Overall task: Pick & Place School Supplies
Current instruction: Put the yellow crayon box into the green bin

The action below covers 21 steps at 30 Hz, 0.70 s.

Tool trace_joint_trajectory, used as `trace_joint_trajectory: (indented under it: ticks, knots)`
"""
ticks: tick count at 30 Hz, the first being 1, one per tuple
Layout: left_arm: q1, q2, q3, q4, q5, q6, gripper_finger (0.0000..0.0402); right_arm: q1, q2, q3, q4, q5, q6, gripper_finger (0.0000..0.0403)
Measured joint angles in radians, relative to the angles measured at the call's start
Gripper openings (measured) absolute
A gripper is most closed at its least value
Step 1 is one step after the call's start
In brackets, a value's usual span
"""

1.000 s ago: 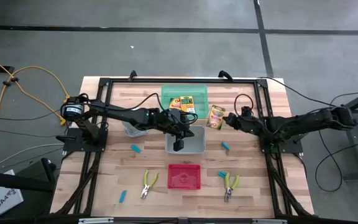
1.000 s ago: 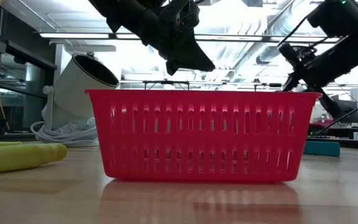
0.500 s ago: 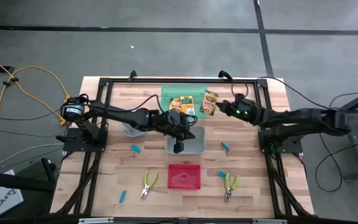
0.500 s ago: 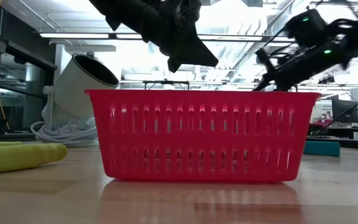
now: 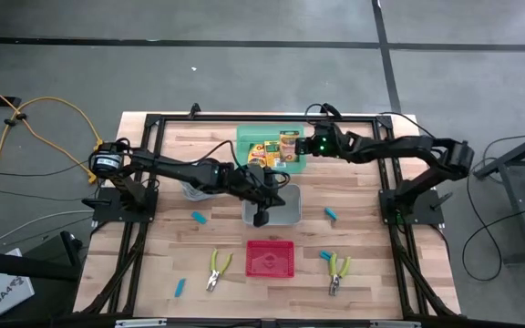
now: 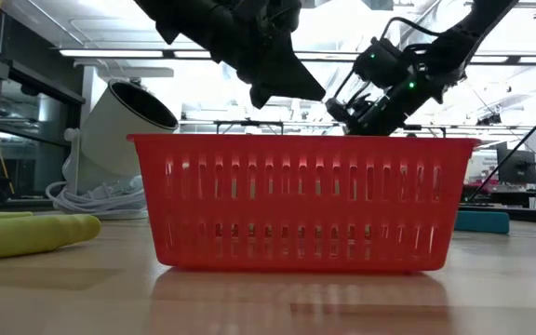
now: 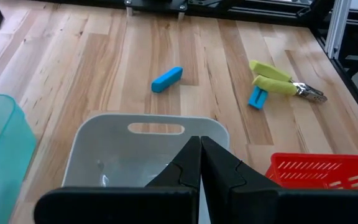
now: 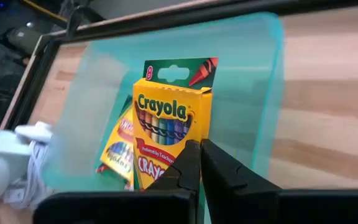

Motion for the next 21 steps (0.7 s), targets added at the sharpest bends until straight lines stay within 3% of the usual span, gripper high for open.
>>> trace_joint_trajectory:
  ticks: [21]
  knots:
    - [0.000,0.000,0.000,-0.002,0.000,0.007,0.0001,-0.015,-0.002,0.003,-0.016,-0.046,-0.048,0.0003]
